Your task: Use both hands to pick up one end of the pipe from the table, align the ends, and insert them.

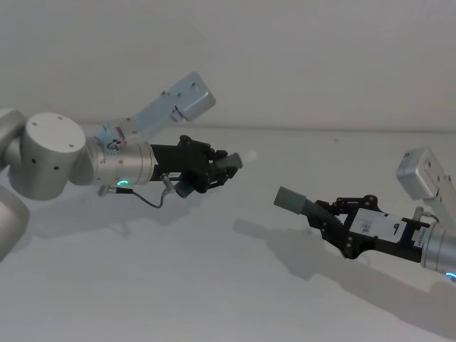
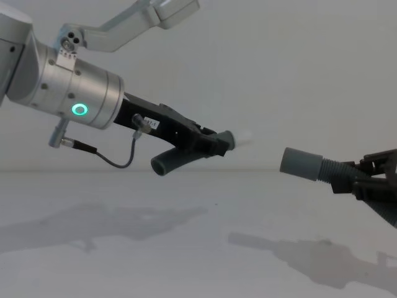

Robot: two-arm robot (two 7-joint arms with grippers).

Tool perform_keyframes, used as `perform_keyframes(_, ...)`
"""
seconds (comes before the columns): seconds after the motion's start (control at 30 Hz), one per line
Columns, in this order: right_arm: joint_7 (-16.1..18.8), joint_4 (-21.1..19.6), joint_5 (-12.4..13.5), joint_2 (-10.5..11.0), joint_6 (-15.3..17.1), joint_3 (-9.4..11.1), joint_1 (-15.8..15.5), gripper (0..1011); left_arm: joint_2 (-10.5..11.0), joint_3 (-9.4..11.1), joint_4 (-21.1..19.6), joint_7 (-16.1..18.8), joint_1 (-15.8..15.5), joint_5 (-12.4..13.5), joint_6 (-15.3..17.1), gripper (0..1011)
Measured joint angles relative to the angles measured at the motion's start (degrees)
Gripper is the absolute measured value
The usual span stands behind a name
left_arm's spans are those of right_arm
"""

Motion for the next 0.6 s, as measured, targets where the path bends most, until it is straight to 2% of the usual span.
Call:
perform_keyframes(0.17,1.8,0.32,-0.49,0.92,-1.21,-0.85,0.98,266,1.3,1.21,0.47,-3.74,-1.33,-0.38,-0.85,347)
perform_keyframes(0.6,4.29,1.37,-1.12,2.13,-1.86,-2.58,3.01,266,3.46,3.54,0.93,-10.55,-3.35,-1.2,-3.13,347)
